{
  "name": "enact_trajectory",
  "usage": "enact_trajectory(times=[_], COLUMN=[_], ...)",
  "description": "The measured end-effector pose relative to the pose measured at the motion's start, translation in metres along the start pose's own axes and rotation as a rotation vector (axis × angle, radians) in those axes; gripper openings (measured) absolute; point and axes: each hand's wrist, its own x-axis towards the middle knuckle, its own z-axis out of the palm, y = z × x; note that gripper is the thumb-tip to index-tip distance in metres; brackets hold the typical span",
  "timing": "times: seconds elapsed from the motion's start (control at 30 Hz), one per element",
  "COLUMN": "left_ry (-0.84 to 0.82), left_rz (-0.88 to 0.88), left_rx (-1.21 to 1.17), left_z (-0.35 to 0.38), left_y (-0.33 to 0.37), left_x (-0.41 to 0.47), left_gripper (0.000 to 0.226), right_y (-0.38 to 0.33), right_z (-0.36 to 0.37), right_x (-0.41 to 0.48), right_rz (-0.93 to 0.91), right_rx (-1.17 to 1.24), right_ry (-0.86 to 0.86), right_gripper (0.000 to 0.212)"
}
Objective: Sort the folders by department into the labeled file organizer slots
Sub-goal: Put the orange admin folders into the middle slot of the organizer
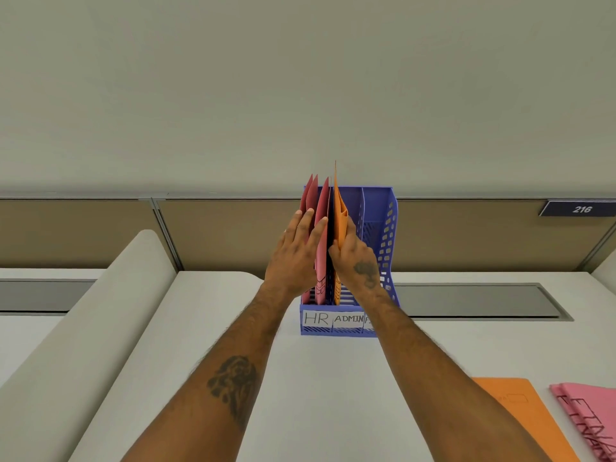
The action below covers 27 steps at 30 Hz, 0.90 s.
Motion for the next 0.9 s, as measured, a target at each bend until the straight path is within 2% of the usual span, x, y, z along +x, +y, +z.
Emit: enact_trajectory(times=[0.23,0.4,0.63,0.9], left_ry=[0.002,-0.055,-0.004,-0.003], left_rz=[-0.004,-0.006,-0.031,-0.021], left_rx=[-0.005,0.015,0.025,0.037], left_z=[-0.002,-0.010,-0.025,-0.017], left_y=[-0.003,-0.007,-0.001,0.012], left_x=[-0.002,-0.004,-0.029,-0.086], left_gripper=[0.099,0.104,0.098,0.092], right_y=[0.010,0.013,0.016,0.033], right_z=[0.005,-0.004,-0.032,-0.084], right_x=[-0.012,-0.012,-0.027,-0.089], right_rz=[0.067,0.076,0.136,0.020], right_rx=[-0.061,-0.092,-0.154,-0.388], right_ry=[-0.157,-0.212,-0.338,-0.354], right_gripper=[0.054,0.058,0.074,0.081])
